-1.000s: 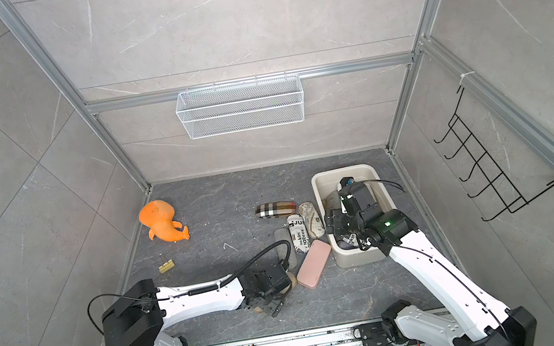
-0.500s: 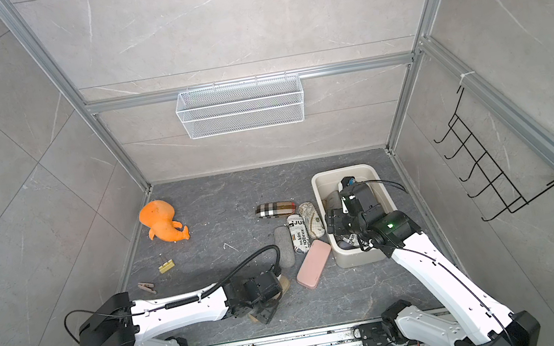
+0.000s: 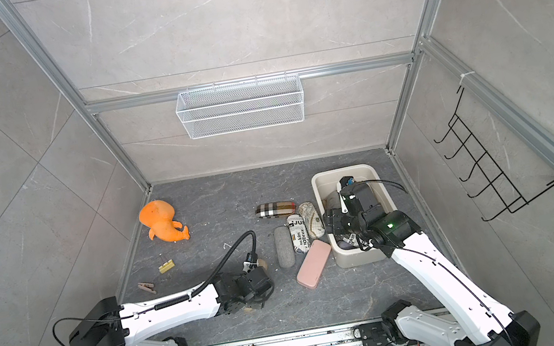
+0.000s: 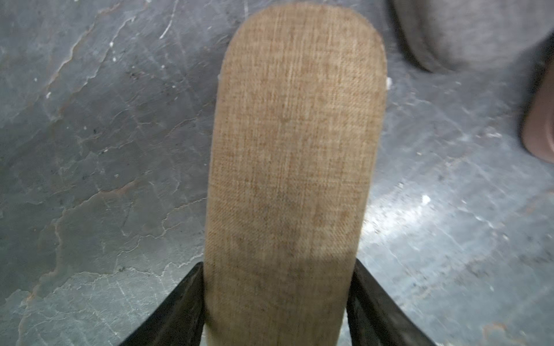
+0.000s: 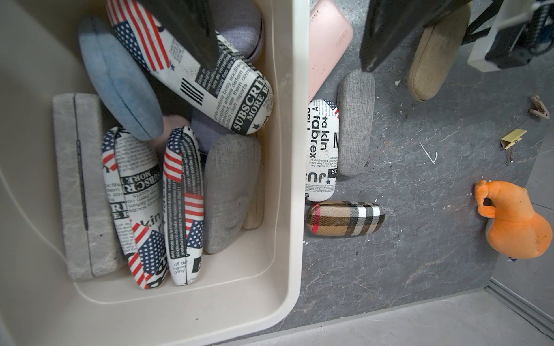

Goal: Put the glasses cases into the storage boxes
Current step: Adjust the glasses case at the center of the board.

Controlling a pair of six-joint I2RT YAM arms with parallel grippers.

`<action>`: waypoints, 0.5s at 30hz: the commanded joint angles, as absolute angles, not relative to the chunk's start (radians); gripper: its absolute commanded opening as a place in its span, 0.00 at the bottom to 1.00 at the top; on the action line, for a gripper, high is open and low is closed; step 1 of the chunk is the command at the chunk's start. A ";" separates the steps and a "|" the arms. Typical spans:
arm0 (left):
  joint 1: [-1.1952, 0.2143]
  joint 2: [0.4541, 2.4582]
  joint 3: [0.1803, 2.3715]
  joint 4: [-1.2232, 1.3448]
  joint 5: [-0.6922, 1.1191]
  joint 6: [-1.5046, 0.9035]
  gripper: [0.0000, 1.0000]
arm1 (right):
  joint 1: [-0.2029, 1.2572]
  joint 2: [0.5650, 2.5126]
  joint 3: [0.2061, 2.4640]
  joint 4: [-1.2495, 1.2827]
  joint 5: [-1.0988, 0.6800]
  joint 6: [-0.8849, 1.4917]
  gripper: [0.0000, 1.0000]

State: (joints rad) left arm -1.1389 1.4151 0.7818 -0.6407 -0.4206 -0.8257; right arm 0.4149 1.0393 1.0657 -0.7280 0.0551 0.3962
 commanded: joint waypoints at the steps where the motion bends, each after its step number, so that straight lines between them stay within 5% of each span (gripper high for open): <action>1: -1.132 1.421 0.767 -0.624 -0.512 -0.919 0.63 | 0.419 1.040 1.104 -0.728 0.056 0.400 0.77; 15: -1.092 1.543 0.788 -0.607 -0.385 -0.888 0.69 | 0.418 1.035 1.122 -0.739 0.050 0.396 0.77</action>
